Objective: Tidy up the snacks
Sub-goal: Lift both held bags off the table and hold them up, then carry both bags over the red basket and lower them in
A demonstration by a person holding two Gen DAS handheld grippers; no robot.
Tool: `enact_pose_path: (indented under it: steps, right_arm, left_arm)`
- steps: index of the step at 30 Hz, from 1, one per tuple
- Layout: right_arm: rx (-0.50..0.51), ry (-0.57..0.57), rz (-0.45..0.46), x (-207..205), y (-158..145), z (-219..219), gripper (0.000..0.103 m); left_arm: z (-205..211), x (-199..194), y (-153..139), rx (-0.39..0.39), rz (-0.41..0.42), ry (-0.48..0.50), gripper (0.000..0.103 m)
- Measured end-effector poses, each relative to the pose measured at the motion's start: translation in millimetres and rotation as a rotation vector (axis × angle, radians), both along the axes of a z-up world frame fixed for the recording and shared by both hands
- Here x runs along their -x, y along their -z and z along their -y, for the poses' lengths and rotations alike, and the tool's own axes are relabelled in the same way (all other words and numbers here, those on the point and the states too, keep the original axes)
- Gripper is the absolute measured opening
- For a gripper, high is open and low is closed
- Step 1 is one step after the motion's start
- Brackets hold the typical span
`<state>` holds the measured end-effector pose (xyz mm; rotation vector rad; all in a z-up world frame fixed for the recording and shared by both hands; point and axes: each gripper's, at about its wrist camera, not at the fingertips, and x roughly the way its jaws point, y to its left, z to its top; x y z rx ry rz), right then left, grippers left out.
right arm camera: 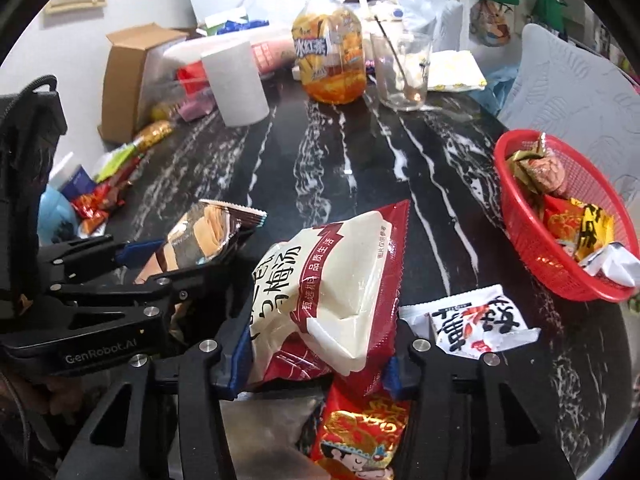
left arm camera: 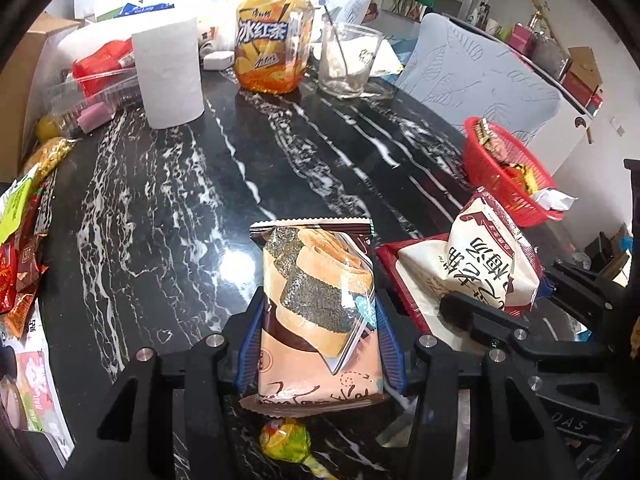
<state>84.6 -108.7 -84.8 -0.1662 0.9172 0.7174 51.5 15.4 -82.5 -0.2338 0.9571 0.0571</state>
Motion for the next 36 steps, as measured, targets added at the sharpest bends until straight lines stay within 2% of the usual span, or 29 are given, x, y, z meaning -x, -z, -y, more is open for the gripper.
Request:
enact_pose_path:
  steps: [9, 20, 36]
  right_arm:
    - [-0.057, 0.033, 0.023, 12, -18, 18, 0.05]
    - [-0.075, 0.121, 0.059, 33, -33, 59, 0.05]
    - [-0.108, 0.332, 0.043, 62, -35, 145, 0.05]
  left_arm:
    - [18, 5, -19, -0.01, 0.049, 0.039, 0.05]
    - [57, 10, -35, -0.005, 0.089, 0.142, 0.05]
    - [149, 2, -48, 0.034, 0.113, 0.384, 0.05]
